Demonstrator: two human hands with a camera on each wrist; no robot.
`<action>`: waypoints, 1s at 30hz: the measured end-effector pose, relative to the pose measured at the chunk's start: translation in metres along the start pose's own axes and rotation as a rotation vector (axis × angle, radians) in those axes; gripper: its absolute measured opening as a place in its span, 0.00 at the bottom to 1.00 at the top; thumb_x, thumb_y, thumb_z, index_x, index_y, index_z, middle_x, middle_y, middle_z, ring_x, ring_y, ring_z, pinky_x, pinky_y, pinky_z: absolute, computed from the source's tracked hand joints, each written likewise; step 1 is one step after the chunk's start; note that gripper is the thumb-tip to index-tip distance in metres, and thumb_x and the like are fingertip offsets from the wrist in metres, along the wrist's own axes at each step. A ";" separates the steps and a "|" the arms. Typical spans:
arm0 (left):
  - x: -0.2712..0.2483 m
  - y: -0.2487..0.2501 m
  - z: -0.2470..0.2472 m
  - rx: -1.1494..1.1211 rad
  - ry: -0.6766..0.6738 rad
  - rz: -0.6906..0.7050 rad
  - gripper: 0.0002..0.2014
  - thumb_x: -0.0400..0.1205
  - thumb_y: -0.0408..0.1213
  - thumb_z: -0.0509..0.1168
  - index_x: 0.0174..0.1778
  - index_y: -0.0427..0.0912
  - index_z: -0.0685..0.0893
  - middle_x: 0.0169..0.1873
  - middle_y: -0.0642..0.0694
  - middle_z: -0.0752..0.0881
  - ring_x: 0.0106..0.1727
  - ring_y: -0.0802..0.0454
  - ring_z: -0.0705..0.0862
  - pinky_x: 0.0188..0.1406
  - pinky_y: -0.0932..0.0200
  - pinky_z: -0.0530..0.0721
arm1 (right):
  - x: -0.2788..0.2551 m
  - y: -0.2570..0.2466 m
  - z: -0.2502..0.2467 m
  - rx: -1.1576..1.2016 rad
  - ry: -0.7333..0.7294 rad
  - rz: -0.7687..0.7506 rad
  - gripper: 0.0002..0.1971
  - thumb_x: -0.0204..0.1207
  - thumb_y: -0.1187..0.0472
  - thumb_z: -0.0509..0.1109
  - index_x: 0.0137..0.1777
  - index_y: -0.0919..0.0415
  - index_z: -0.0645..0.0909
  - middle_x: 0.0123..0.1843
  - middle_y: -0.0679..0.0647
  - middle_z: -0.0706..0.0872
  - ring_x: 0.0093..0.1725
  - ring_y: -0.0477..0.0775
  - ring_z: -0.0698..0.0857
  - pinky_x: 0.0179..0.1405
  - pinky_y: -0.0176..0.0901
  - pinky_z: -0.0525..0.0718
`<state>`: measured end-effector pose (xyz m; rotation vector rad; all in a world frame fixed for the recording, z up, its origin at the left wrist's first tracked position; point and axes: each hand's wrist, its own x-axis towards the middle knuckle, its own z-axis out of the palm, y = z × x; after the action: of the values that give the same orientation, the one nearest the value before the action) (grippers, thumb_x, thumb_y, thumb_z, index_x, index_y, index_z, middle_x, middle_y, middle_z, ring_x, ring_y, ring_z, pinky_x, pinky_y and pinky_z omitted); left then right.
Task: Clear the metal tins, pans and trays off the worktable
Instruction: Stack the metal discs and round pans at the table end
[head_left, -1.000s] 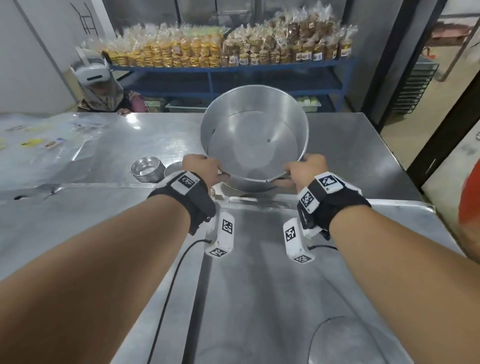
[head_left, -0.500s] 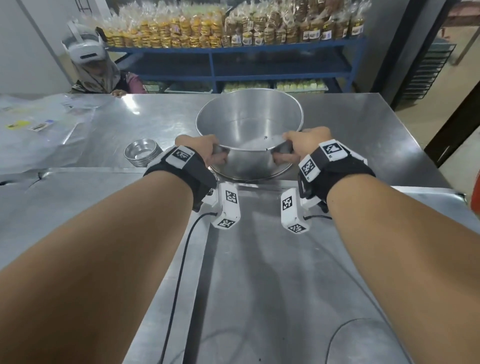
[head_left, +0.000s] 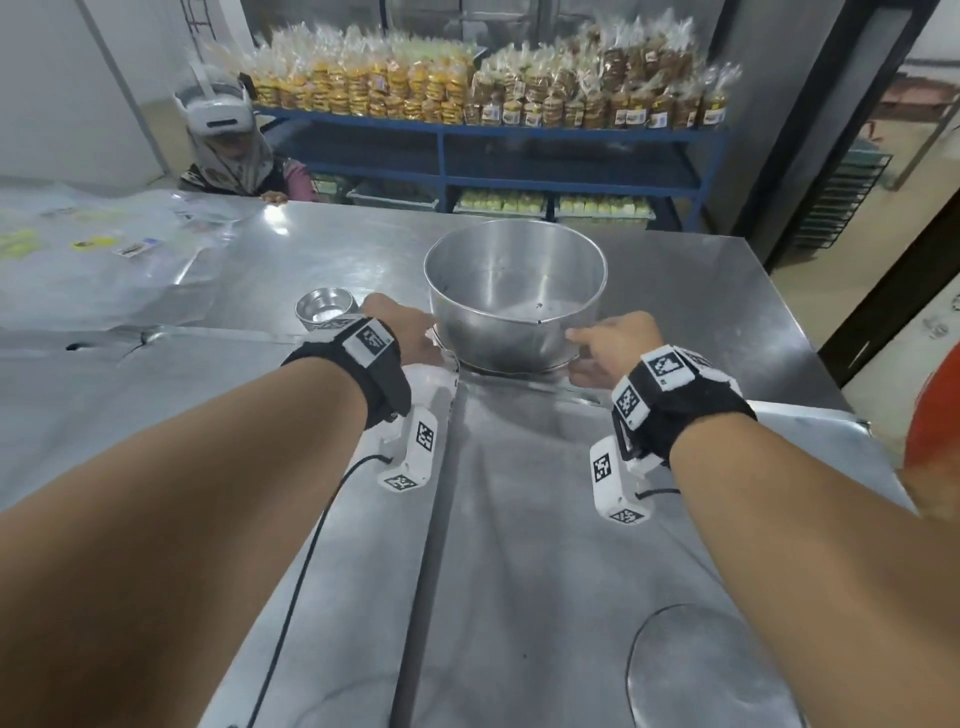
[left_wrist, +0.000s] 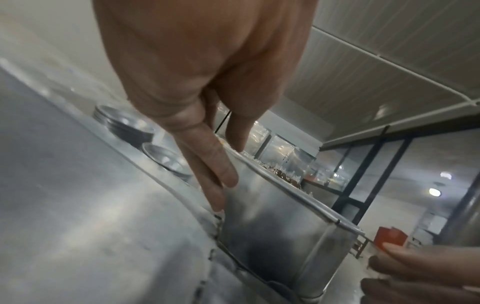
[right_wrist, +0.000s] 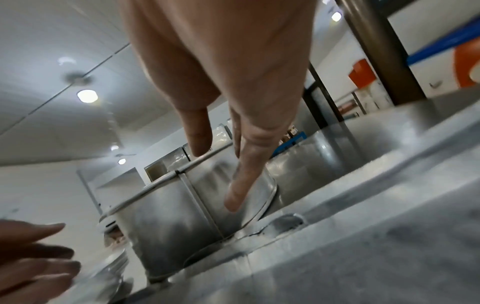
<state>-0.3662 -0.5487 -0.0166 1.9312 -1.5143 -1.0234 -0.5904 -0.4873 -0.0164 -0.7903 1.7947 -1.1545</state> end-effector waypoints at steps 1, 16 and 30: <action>-0.008 -0.006 -0.011 0.262 -0.025 0.150 0.20 0.88 0.59 0.57 0.66 0.48 0.78 0.60 0.54 0.86 0.59 0.49 0.85 0.52 0.59 0.79 | -0.006 0.000 0.000 -0.079 0.015 -0.039 0.12 0.63 0.65 0.80 0.45 0.69 0.85 0.43 0.67 0.90 0.38 0.67 0.92 0.40 0.71 0.90; -0.193 -0.087 -0.242 0.489 0.026 0.277 0.12 0.80 0.41 0.68 0.46 0.35 0.90 0.43 0.40 0.88 0.41 0.43 0.83 0.30 0.60 0.76 | -0.286 -0.072 0.134 -1.040 -0.188 -0.513 0.15 0.76 0.58 0.71 0.59 0.64 0.87 0.57 0.61 0.89 0.56 0.63 0.88 0.58 0.51 0.86; -0.325 -0.368 -0.483 0.573 0.284 -0.036 0.17 0.82 0.45 0.68 0.65 0.45 0.83 0.64 0.40 0.85 0.65 0.38 0.83 0.62 0.48 0.83 | -0.534 -0.025 0.389 -0.959 -0.535 -0.633 0.16 0.76 0.55 0.70 0.61 0.60 0.85 0.61 0.58 0.85 0.56 0.60 0.87 0.55 0.46 0.86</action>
<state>0.2023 -0.1725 0.0853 2.3629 -1.7285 -0.3097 -0.0020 -0.2027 0.0857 -2.1045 1.6014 -0.2613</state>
